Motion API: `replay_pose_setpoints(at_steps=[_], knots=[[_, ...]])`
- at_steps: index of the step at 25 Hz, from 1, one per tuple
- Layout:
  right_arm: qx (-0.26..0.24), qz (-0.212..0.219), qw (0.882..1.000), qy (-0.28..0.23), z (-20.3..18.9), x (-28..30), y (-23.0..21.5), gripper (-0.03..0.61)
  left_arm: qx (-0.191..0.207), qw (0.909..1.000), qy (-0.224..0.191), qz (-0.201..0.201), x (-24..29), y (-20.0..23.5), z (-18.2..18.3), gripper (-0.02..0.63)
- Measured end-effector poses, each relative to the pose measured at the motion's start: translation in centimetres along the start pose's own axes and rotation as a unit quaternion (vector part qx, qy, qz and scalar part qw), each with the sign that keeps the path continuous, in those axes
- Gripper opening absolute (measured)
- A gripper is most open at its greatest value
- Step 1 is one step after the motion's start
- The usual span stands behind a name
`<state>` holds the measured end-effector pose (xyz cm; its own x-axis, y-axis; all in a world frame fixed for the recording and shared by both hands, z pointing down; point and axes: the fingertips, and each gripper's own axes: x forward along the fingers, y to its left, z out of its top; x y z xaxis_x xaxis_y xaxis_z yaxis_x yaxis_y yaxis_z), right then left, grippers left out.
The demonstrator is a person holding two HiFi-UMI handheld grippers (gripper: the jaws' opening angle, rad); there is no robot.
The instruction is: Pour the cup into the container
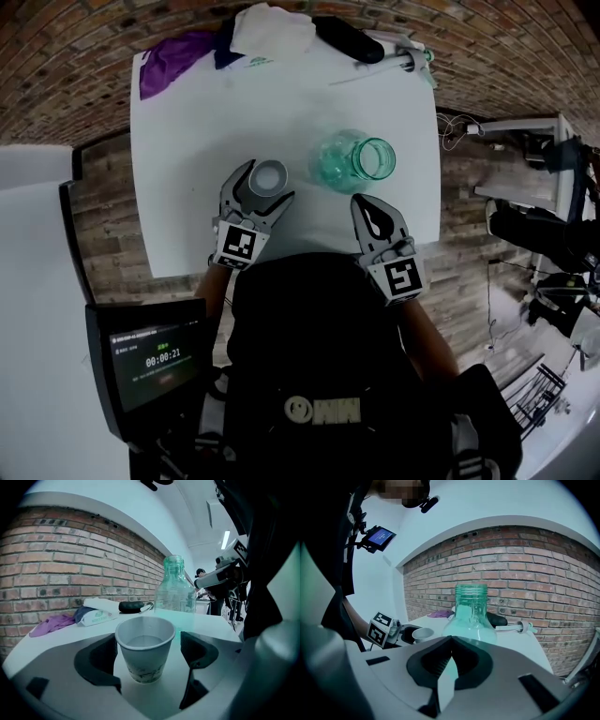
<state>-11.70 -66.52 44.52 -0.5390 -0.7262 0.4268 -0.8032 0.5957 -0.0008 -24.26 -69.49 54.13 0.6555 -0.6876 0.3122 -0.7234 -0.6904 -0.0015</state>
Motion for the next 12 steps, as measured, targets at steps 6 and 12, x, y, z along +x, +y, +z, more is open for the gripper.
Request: replay_pose_setpoints(at_steps=[6,12], knots=[[0.016,-0.002,1.000,-0.001,0.3,0.3,-0.4,0.005,-0.027,0.9995,-0.011,-0.010,1.0,0.7,0.5,0.431],[0.008,-0.001,1.000,-0.001,0.4,0.4,-0.3,0.005,-0.025,0.9992,-0.003,-0.033,1.4,0.2,0.5,0.352]])
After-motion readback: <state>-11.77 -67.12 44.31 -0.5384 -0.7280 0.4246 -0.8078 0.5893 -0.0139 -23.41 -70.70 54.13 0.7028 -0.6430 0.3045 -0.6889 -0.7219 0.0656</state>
